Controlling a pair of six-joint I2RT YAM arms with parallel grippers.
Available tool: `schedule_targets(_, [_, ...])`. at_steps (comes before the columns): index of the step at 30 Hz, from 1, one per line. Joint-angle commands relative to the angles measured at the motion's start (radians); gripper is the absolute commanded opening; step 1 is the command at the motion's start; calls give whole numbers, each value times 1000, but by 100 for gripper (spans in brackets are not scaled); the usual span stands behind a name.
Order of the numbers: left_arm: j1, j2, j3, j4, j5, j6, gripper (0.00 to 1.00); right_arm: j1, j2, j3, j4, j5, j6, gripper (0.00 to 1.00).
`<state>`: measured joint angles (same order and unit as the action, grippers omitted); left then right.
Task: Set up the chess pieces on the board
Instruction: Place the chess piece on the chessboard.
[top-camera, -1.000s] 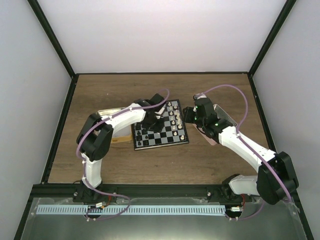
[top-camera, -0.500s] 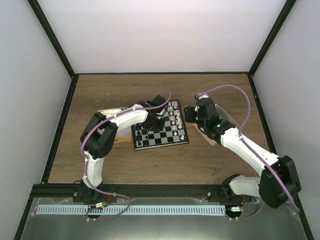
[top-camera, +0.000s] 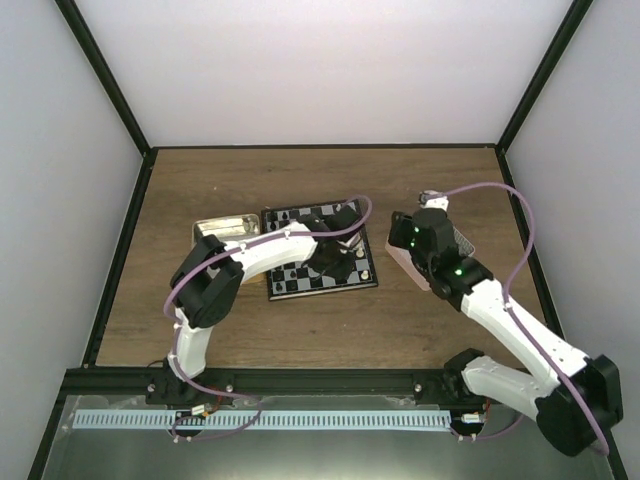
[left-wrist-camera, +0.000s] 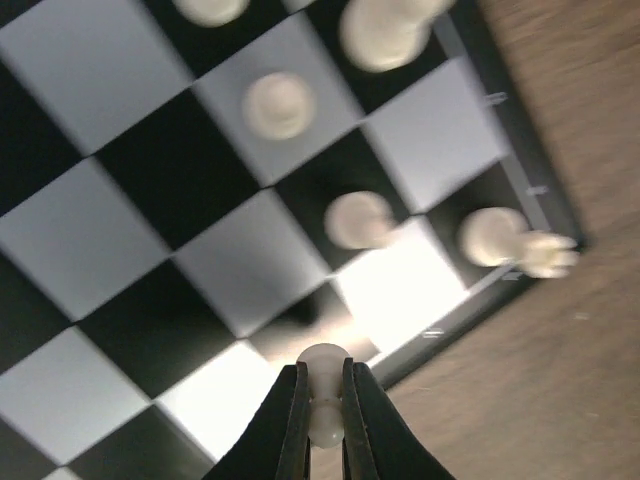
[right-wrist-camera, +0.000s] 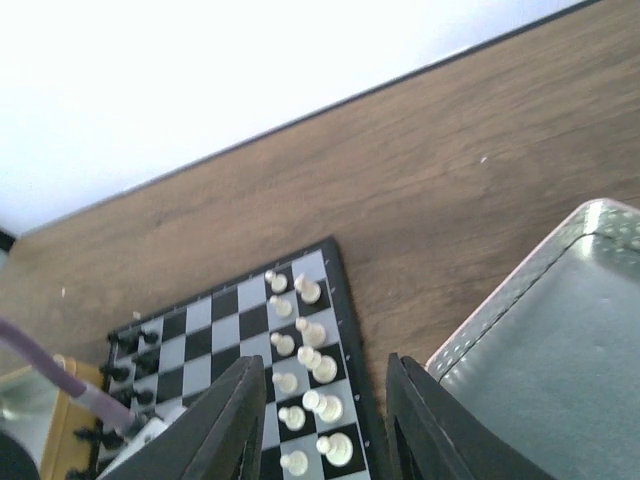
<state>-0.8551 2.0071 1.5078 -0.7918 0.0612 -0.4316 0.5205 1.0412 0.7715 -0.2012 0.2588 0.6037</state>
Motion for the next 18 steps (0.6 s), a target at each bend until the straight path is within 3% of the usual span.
schedule_targets(1, [-39, 25, 75, 1, 20, -28, 4, 4, -95, -30, -5, 157, 63, 35])
schedule_targets(8, [-73, 108, 166, -21, 15, -25, 5, 4, -144, -58, 3, 175, 77, 36])
schedule_targets(18, [-74, 138, 172, -38, -16, -27, 8, 4, -123, -60, 12, 157, 75, 37])
